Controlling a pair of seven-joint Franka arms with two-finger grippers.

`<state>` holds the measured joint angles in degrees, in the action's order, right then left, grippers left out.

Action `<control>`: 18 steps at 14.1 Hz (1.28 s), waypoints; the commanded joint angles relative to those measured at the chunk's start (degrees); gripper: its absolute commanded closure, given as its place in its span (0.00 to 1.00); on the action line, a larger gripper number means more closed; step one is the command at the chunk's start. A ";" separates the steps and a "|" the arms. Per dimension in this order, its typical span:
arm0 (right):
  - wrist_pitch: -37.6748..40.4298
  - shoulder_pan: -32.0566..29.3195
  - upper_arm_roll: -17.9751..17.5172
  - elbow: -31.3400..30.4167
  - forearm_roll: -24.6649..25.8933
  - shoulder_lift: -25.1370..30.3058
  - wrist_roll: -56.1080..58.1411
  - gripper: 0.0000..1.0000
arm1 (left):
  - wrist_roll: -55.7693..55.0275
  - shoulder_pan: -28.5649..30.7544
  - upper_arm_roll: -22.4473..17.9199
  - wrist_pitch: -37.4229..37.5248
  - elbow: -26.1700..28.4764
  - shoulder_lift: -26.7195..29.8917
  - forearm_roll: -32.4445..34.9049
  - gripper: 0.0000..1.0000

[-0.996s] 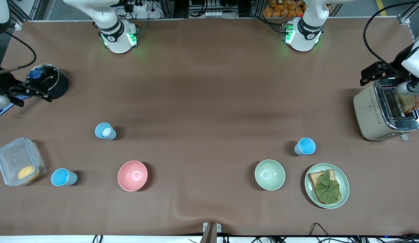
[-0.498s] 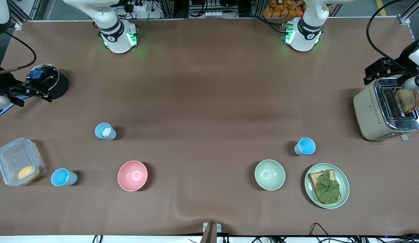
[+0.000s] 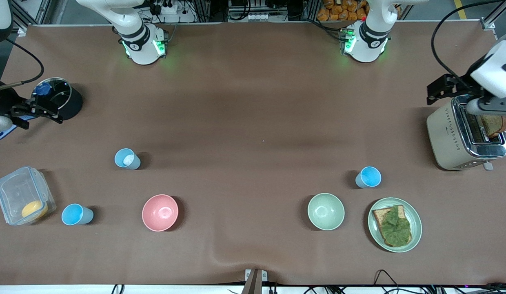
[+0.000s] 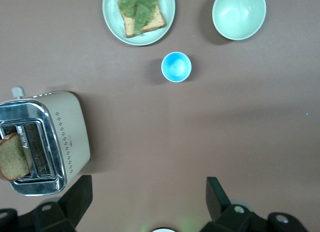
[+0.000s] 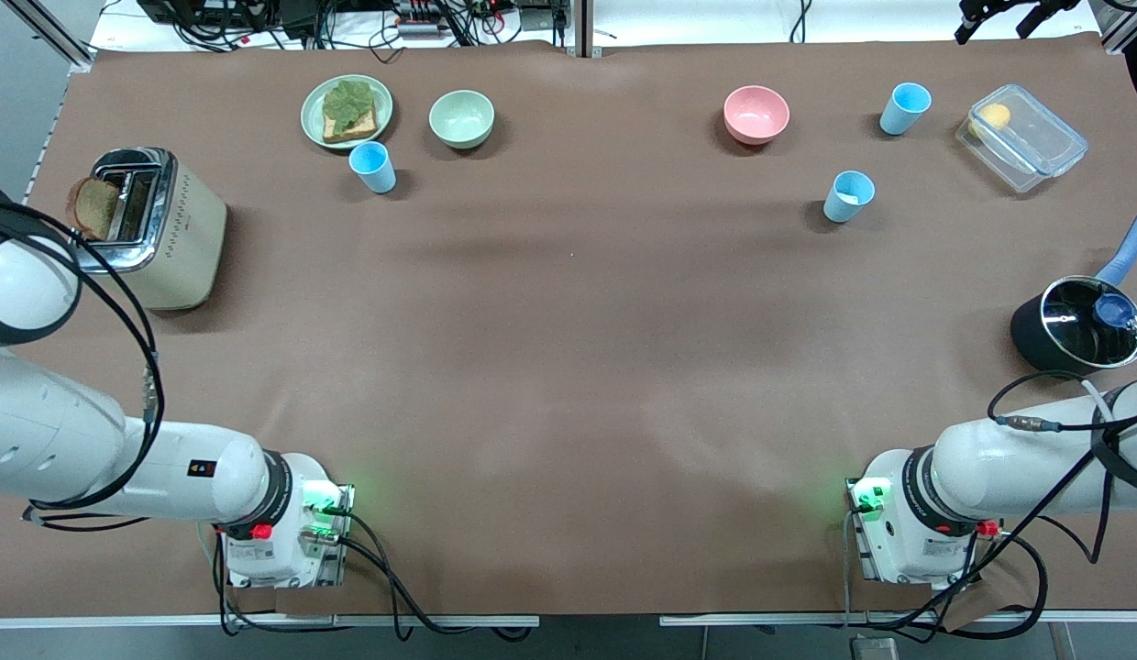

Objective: Stack blue cups with both arms

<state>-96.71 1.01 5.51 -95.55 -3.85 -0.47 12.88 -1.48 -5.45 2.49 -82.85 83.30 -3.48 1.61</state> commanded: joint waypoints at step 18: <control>0.91 -0.75 -0.58 0.98 0.69 -0.41 -0.84 0.00 | -1.33 6.07 1.29 -6.52 2.92 -4.86 3.82 0.00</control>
<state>-96.65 1.01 5.54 -95.55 -3.85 -0.49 12.87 -2.37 0.26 3.44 -87.27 86.26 -6.75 3.03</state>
